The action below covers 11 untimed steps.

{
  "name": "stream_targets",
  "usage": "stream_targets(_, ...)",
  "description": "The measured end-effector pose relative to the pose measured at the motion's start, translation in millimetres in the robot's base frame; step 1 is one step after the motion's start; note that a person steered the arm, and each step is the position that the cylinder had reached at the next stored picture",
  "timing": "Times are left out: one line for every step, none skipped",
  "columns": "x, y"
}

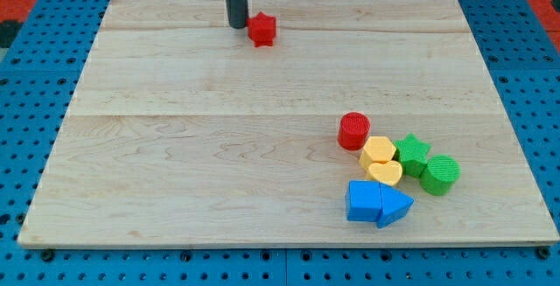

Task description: Push the red star towards the red circle

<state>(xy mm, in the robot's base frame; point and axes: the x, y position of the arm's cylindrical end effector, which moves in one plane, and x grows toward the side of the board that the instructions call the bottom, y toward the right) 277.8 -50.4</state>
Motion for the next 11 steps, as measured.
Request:
stream_targets(17.6,43.0)
stream_targets(1.2,28.9)
stream_targets(7.5,63.0)
stream_targets(44.5,112.8)
stream_targets(93.7,147.2)
stream_targets(85.8,145.8)
stream_targets(63.4,154.8)
stream_targets(83.1,194.1)
stream_targets(106.4,168.1)
stream_targets(135.6,147.4)
stream_targets(152.2,125.1)
